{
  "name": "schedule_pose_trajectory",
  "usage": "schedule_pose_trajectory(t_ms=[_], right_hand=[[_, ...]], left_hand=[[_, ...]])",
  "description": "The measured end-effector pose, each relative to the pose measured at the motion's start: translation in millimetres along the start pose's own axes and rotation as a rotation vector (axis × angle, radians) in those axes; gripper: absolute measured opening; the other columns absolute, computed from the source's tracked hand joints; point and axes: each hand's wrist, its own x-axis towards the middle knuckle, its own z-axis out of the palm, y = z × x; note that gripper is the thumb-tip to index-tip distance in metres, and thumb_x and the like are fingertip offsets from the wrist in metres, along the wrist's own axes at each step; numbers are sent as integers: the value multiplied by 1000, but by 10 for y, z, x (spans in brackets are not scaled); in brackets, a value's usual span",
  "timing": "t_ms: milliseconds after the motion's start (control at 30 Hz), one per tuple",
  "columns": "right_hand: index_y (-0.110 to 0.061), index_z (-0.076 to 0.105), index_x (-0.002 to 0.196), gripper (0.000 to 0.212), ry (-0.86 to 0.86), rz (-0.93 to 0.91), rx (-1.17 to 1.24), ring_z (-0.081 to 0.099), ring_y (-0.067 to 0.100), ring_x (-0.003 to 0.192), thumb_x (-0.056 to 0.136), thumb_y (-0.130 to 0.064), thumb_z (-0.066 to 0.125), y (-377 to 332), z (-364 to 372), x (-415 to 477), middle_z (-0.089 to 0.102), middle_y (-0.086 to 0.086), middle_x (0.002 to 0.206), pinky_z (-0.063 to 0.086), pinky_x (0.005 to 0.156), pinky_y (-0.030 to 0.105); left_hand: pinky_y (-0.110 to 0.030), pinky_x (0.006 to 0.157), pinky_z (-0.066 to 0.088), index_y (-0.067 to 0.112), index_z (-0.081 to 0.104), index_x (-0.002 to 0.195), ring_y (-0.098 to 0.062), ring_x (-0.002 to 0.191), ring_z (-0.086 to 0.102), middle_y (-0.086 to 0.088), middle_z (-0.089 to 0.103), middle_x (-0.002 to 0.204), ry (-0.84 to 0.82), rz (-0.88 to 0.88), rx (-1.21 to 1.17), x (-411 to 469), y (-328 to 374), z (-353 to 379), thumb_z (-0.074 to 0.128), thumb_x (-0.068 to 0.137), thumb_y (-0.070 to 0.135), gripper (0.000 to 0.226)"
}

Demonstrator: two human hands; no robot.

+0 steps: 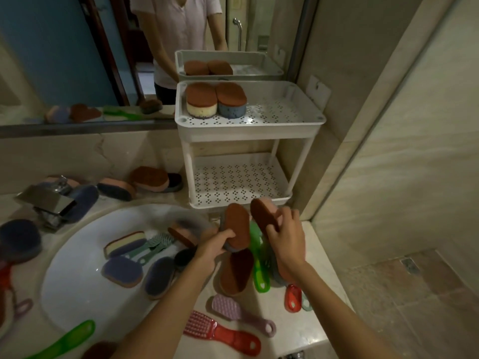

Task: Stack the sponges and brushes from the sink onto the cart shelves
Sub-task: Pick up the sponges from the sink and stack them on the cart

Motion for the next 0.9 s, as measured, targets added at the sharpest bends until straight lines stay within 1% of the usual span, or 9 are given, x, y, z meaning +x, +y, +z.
schedule_pose_trajectory(t_ms=[33,100,233,367,467,600,733,833,900], right_hand=[[-7,51,97,18,66,-38,23,50,24,86,81,-10,58,-35,-76,-11,47,10,106,31,69,25],[-3,50,92,15,192,-109,94,47,20,83,79,-10,57,-144,-242,-30,47,11,104,32,69,24],[0,50,87,28,444,-274,255,43,14,88,73,-24,46,-459,-537,46,50,17,101,33,75,15],[-3,50,89,20,569,-304,427,38,2,87,76,-19,53,-804,-847,291,42,4,99,37,74,14],[-4,48,95,17,562,-255,495,37,5,82,81,-5,59,-1032,-1076,542,40,3,98,33,67,12],[0,47,102,18,498,-158,453,43,17,86,85,-4,54,-1259,-1289,919,42,12,109,27,65,12],[1,43,113,28,381,-79,305,52,35,101,87,-4,50,-1319,-1322,1284,41,20,123,40,80,33],[2,34,129,40,268,-37,169,51,42,111,91,-3,45,-1283,-1286,1459,38,24,132,42,92,42],[2,25,136,46,182,-26,112,47,42,118,93,-4,41,-1254,-1259,1537,37,26,136,40,97,44]], left_hand=[[-31,75,50,1,56,115,-22,86,61,-9,64,93,-1,71,45,-93,76,-17,60,86,5,29],[-24,66,47,8,53,104,-17,81,58,-4,62,90,16,209,113,-295,261,-31,62,83,5,23],[-26,76,50,22,46,104,-13,88,58,7,56,92,3,508,156,-764,750,32,66,80,10,34],[-34,79,55,28,38,116,-13,91,60,2,53,104,12,772,127,-1071,1272,124,66,82,16,46],[-31,82,49,23,30,132,-16,101,55,-3,48,117,63,907,182,-1098,1656,230,62,86,22,56],[-34,81,44,20,29,134,-25,109,54,-12,48,129,117,917,291,-935,2096,453,54,91,23,50],[-31,72,38,15,35,125,-24,92,51,-14,50,125,117,786,407,-679,2344,659,47,94,19,33],[-34,78,40,12,43,114,-28,99,53,-16,53,122,160,764,549,-492,2347,781,43,96,17,19],[-34,80,40,8,49,112,-30,105,53,-17,55,119,203,794,679,-412,2333,807,38,97,18,21]])
